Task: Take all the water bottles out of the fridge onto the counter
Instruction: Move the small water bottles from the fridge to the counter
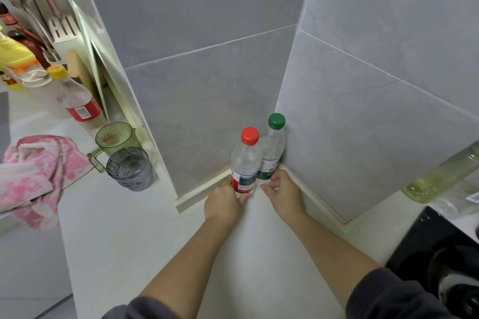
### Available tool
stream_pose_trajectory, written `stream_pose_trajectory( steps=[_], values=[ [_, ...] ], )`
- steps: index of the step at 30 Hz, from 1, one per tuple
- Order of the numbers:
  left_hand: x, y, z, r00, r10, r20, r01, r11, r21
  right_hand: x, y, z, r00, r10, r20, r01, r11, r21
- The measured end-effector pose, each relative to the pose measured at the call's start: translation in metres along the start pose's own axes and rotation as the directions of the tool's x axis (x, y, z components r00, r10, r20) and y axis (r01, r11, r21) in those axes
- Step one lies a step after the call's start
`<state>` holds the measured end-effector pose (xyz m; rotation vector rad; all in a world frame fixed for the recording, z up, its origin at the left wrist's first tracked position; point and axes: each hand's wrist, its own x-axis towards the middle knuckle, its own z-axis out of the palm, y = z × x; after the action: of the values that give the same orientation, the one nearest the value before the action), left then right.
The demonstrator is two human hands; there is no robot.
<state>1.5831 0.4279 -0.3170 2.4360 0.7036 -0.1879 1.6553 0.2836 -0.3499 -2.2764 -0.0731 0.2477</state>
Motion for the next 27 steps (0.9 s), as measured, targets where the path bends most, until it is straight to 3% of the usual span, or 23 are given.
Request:
stream_pose_trajectory(
  steps=[7,10,13,18,22,27],
  values=[
    [-0.060,-0.016,-0.025,0.997,0.061,-0.054,-0.049,0.978,0.203,-0.061,-0.008,-0.033,0.987,-0.124,0.106,0.136,0.984,-0.114],
    [-0.102,-0.030,-0.028,0.980,0.130,-0.148,-0.091,0.965,0.246,-0.101,-0.014,-0.045,0.959,-0.252,0.134,0.278,0.929,-0.245],
    [-0.153,-0.049,-0.027,0.961,0.161,-0.226,-0.113,0.971,0.213,-0.145,-0.013,-0.055,0.935,-0.283,0.212,0.347,0.850,-0.397],
    [-0.253,-0.069,-0.028,0.913,0.130,-0.387,-0.031,0.968,0.251,-0.220,-0.014,-0.075,0.857,-0.360,0.369,0.514,0.657,-0.551],
    [-0.325,-0.074,-0.030,0.871,0.061,-0.488,0.074,0.965,0.252,-0.268,-0.021,-0.086,0.789,-0.446,0.422,0.614,0.563,-0.553],
    [-0.407,-0.091,-0.029,0.827,-0.098,-0.553,0.198,0.972,0.123,-0.317,-0.031,-0.088,0.680,-0.587,0.439,0.729,0.472,-0.496]
  ],
)
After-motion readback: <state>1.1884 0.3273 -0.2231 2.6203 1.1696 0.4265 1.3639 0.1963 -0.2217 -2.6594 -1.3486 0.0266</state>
